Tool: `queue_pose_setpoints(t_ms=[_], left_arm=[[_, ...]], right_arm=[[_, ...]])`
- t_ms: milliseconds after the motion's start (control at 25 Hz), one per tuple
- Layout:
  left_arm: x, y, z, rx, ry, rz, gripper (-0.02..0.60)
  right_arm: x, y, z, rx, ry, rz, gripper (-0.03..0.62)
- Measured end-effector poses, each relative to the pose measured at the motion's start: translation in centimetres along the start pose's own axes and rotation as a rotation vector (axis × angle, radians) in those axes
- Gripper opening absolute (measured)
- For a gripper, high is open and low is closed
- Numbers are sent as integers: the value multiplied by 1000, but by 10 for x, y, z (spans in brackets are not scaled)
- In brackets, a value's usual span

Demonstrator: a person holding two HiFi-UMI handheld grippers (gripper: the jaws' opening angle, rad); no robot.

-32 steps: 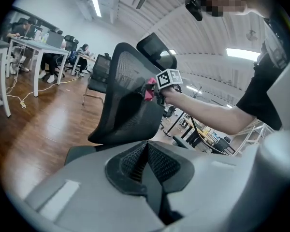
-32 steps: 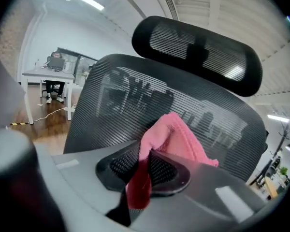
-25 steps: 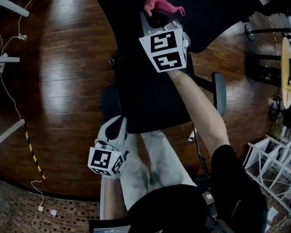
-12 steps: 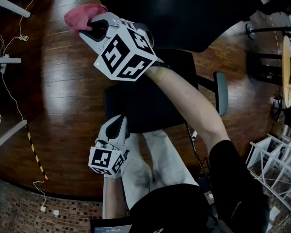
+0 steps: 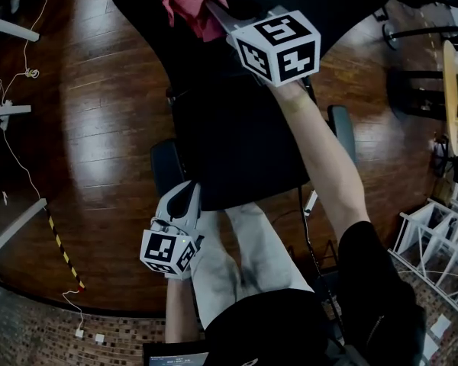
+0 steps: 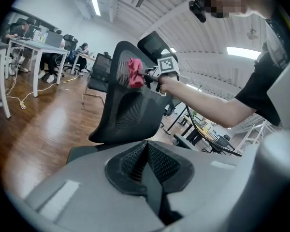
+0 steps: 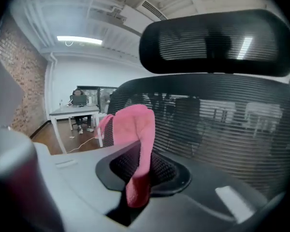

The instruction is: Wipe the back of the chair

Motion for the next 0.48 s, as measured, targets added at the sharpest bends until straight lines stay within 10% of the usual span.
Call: queue_pose_setpoints(t_ms=[480], left_arm=[[-45, -8, 38, -55, 64, -53, -6]], right_arm=[[110, 42, 122, -71, 237, -27, 54]])
Point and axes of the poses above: the fingertips, and each gripper's own axes: x backward along the fingers, z to its right, y out of its underside, the point moved 10 cm from there along x, backward along the fingers, and after that the axes turned 4 degrees about -y, right-handed, at the moved point
